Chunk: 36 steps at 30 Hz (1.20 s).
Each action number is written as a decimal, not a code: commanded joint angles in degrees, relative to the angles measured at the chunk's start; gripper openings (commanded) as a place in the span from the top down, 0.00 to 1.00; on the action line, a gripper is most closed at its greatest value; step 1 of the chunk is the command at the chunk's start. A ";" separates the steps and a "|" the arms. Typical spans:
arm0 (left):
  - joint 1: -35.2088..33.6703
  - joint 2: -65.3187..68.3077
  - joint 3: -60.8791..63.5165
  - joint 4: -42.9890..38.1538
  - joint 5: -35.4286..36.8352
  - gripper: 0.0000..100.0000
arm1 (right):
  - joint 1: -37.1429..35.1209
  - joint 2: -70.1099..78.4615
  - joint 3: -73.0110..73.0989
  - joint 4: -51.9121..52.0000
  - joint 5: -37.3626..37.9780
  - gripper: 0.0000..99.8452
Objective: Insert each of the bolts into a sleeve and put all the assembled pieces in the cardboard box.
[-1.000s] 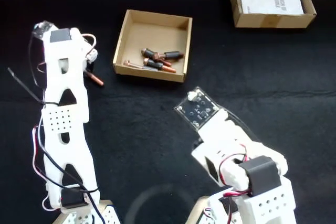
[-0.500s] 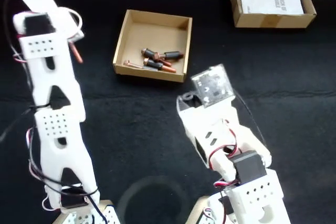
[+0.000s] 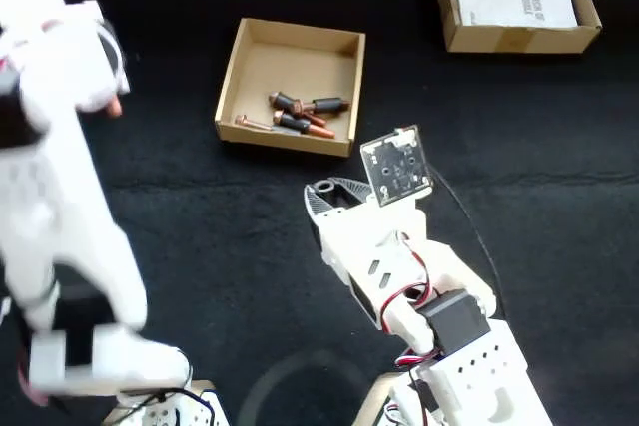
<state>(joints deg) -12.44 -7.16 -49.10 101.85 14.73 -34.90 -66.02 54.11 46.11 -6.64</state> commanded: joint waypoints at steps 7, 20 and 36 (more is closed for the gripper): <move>11.91 -28.09 23.52 -13.27 -0.09 0.99 | -0.48 -0.84 -0.04 -10.77 -0.62 0.99; 20.70 -36.26 52.97 -52.22 -0.09 0.99 | -10.68 -7.87 0.13 -17.27 -0.62 0.99; 32.22 -37.23 56.57 -55.56 -0.09 0.99 | -6.99 -14.29 0.04 -10.33 -0.35 0.99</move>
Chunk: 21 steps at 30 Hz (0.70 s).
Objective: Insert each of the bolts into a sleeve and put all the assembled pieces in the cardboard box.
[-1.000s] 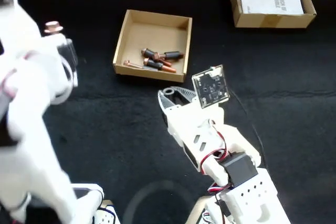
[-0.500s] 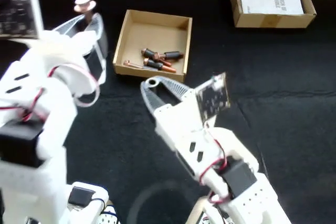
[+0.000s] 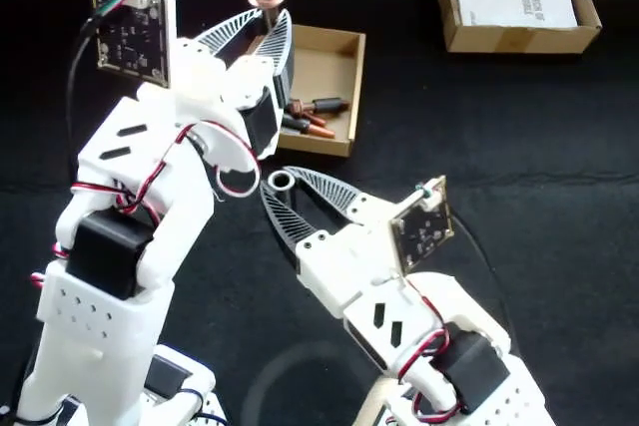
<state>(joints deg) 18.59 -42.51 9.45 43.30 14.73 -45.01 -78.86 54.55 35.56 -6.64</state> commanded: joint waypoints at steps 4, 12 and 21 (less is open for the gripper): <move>1.54 -4.79 -3.56 7.38 0.00 0.99 | 5.14 -1.54 -0.40 0.22 -0.35 0.99; 1.54 -7.60 -3.65 7.82 6.07 0.99 | 5.05 -1.27 -0.31 0.22 -0.44 0.99; 6.81 -7.87 -3.65 12.57 6.07 0.99 | 5.05 -1.19 -0.31 0.22 -0.35 0.99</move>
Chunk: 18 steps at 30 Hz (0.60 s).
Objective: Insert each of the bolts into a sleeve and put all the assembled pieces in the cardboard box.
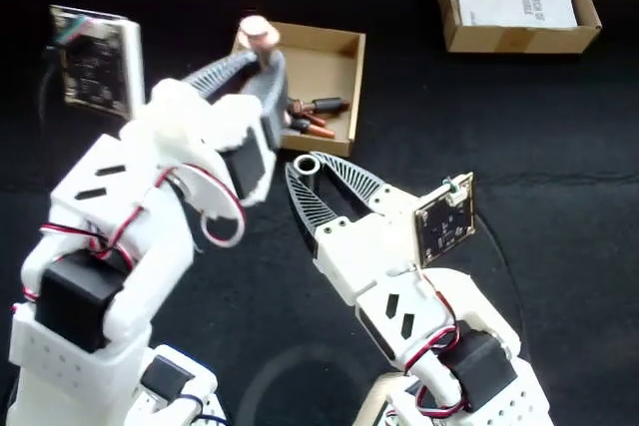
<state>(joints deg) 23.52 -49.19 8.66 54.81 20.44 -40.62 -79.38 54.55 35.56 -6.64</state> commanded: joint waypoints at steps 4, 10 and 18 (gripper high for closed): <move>2.24 -1.19 -2.86 1.14 0.35 0.99 | 0.84 -0.66 0.04 0.22 -0.35 0.99; 2.33 -1.19 -2.59 1.41 0.35 0.99 | 0.84 -0.66 1.98 0.22 -0.26 0.99; 4.62 -1.27 -2.33 5.45 0.35 0.99 | 0.84 -0.66 1.98 -0.04 -0.18 0.99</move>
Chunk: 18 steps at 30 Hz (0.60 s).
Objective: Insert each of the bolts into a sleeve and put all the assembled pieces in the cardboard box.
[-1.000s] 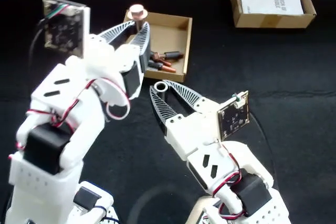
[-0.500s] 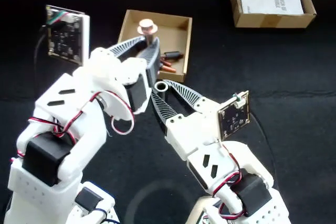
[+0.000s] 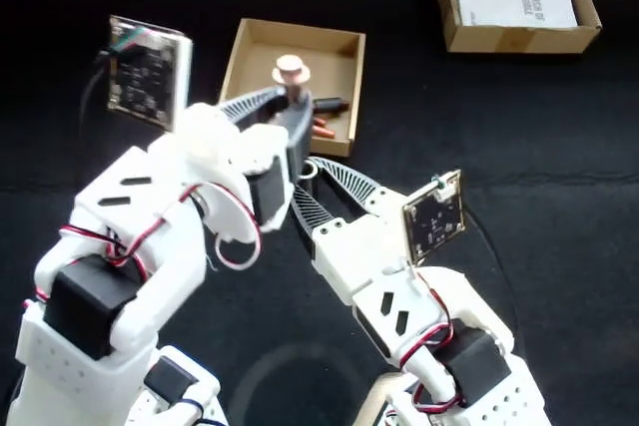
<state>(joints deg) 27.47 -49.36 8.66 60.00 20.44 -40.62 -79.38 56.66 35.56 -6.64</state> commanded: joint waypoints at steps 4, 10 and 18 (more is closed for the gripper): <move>0.84 -0.92 -2.15 0.44 0.44 0.99 | 0.84 -0.66 -0.13 -0.04 -0.18 0.99; 0.84 -1.01 1.10 0.26 0.44 0.99 | 0.84 -0.66 -0.57 -0.04 -0.18 0.99; 0.84 -1.10 3.74 0.35 0.44 0.99 | 0.84 -0.57 -0.57 -0.04 -0.18 0.99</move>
<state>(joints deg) 27.30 -49.36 12.53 60.44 20.70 -40.62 -79.38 56.66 35.56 -6.64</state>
